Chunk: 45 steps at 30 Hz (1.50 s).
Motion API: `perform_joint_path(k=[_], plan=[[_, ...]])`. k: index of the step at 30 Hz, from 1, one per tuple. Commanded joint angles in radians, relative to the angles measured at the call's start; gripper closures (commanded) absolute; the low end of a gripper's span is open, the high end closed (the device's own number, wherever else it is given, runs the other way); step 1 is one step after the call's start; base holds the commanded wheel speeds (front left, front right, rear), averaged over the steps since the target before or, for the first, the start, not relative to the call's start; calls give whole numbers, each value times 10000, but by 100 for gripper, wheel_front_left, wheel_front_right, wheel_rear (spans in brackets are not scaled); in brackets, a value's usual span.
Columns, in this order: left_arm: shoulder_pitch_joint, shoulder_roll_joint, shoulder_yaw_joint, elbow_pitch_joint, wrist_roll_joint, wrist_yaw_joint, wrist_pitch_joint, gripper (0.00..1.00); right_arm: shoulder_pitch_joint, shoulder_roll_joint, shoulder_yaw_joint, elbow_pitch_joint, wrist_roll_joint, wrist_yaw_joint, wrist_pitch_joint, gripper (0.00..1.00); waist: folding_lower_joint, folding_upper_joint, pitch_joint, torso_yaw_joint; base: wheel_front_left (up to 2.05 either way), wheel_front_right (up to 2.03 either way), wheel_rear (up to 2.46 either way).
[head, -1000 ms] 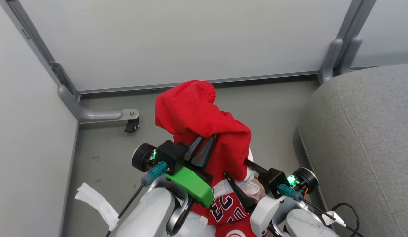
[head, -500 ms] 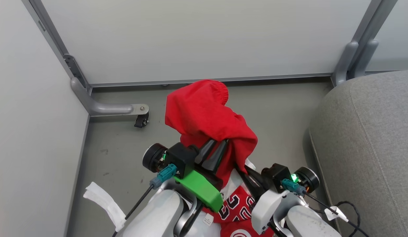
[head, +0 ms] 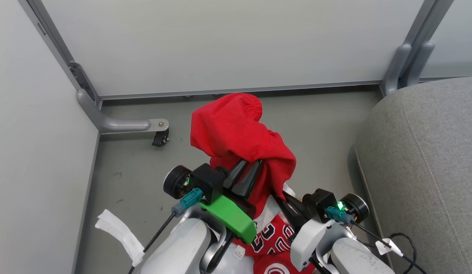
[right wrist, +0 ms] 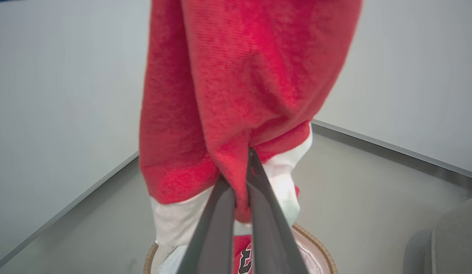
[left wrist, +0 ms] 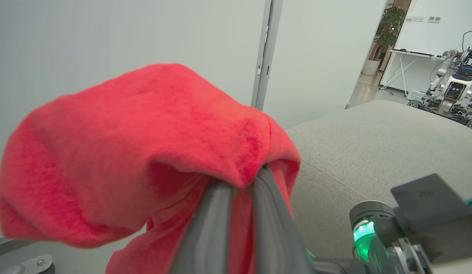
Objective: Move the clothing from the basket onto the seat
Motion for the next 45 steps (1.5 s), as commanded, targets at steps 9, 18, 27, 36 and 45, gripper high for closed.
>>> perform_joint_path(k=[9, 18, 27, 36, 45], plan=[[-60, 2, 386, -208, 242, -18, -24, 0, -6, -46, -136, -653, 38, -7, -19, 100, 0, -1, 74, -515, 0, 0, 0], [303, 11, 996, -131, 1091, -14, -25, 0, 410, -38, -232, -1686, 1, -10, -19, 100, 0, -1, 34, -2634, 0, 0, 0], [499, 18, 1223, -10, 1536, -27, -25, 0, 723, -35, -615, -2444, 27, -8, -19, 100, 0, -1, 184, -4882, 0, 0, 0], [527, 29, 1111, -122, 1556, -30, -25, 0, 875, -32, -1291, -3072, 60, -8, -19, 100, 0, -1, 578, -6360, 0, 0, 0], [-76, 301, 549, -241, 1614, -31, -25, 0, -182, -19, -2399, -3444, -713, -8, -19, 100, 0, -1, 1507, -6614, 0, 0, 0]])
